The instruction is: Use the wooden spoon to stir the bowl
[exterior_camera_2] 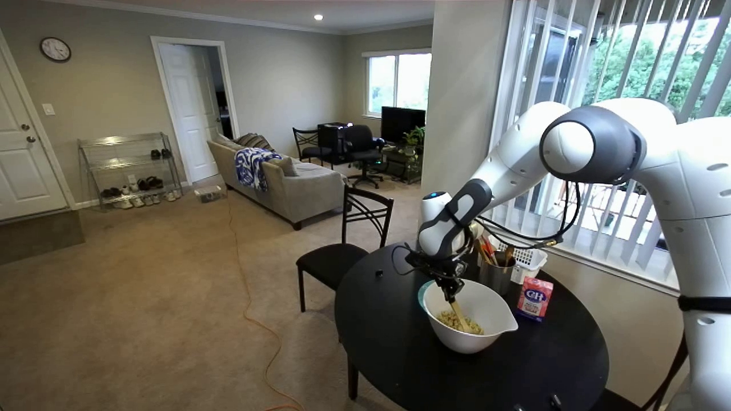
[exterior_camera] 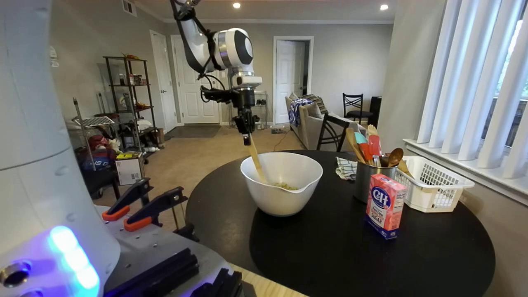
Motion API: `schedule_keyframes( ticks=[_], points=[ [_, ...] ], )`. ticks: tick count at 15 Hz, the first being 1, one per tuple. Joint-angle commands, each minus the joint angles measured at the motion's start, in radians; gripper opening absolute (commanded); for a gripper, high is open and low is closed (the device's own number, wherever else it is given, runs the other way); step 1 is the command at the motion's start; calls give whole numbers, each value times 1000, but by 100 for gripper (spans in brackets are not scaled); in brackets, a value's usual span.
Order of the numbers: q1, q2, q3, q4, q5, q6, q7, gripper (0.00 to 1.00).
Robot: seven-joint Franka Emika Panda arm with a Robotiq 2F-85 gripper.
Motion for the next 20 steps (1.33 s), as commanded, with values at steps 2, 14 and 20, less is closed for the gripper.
schedule_keyframes(
  ticks=[2,14,20],
  points=[
    [-91,-14,79,-11,121,8,-118,5],
    [-186,-36,153,-119,393,432,-460,4],
    [-22,-30,-24,-138,245,441,-348,4]
  ],
)
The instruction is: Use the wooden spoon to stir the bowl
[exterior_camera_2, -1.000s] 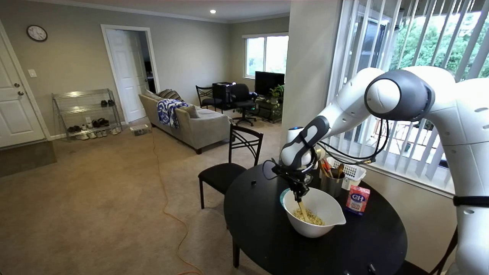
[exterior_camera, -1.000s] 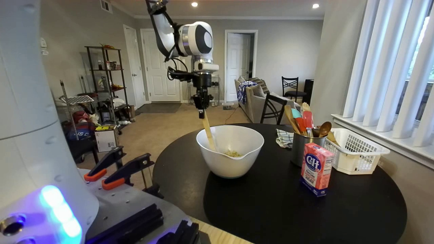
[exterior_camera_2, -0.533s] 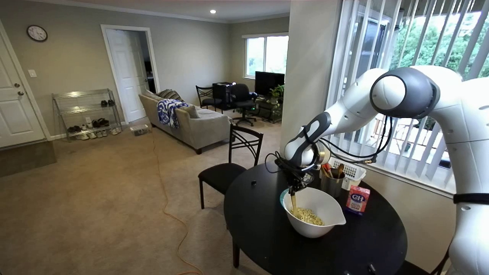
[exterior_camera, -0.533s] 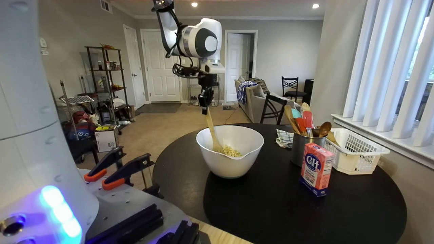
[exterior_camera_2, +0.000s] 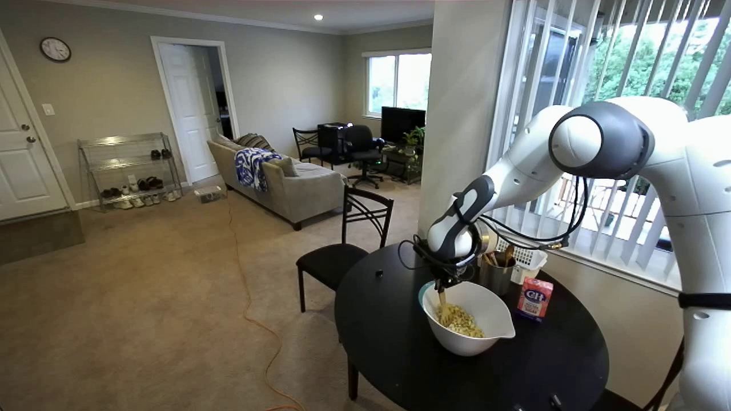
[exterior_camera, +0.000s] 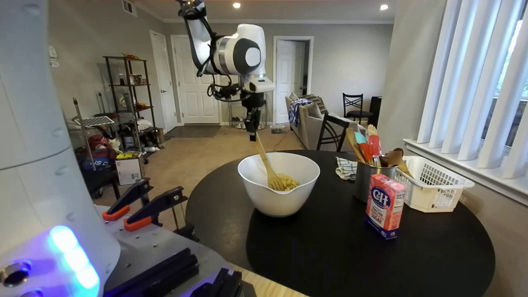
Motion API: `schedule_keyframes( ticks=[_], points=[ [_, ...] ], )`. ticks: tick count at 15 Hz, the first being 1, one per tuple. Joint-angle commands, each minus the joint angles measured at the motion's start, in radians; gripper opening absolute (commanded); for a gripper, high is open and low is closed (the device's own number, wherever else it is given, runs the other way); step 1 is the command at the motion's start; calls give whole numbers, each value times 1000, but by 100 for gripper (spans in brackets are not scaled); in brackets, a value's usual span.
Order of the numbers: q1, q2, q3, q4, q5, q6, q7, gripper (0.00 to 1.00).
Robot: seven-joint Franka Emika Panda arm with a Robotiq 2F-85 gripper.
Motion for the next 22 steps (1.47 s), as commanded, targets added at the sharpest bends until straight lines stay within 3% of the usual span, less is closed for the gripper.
schedule_keyframes(
  ticks=[1,7,13,22],
  points=[
    [96,-15,-100,-36,-81,43,50,4],
    [186,-4,-197,-25,-187,13,122,4],
    [221,6,-233,-9,-232,-52,188,5],
    [202,6,-209,-4,-269,-110,219,5]
  ],
)
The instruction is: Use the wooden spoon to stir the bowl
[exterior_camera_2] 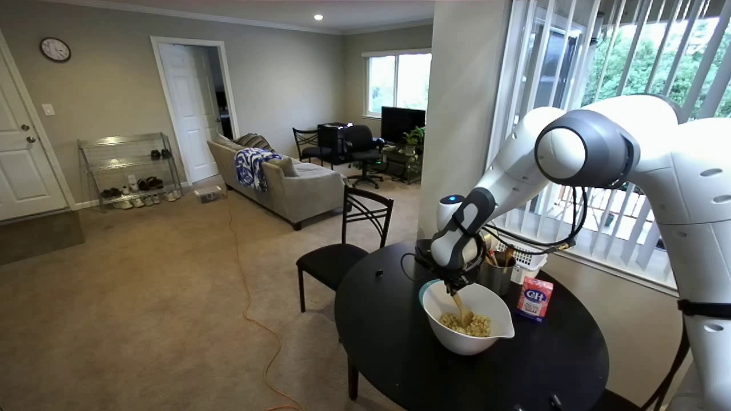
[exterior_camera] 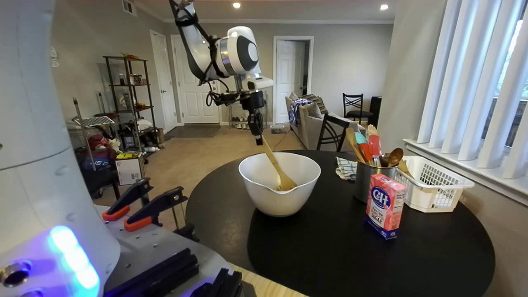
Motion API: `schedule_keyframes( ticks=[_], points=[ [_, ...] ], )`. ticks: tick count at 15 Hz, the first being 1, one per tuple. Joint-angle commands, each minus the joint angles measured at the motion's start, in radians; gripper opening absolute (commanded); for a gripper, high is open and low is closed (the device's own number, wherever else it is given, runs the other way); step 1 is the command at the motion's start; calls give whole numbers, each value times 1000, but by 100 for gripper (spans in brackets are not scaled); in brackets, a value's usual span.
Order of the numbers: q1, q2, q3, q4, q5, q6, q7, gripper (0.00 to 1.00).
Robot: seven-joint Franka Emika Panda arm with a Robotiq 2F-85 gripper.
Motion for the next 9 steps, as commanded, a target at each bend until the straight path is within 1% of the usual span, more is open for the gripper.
schedule_keyframes(
  ticks=[1,9],
  points=[
    [-3,-6,8,1,-33,-31,42,5],
    [-10,-7,18,1,-35,-39,40,4]
  ],
)
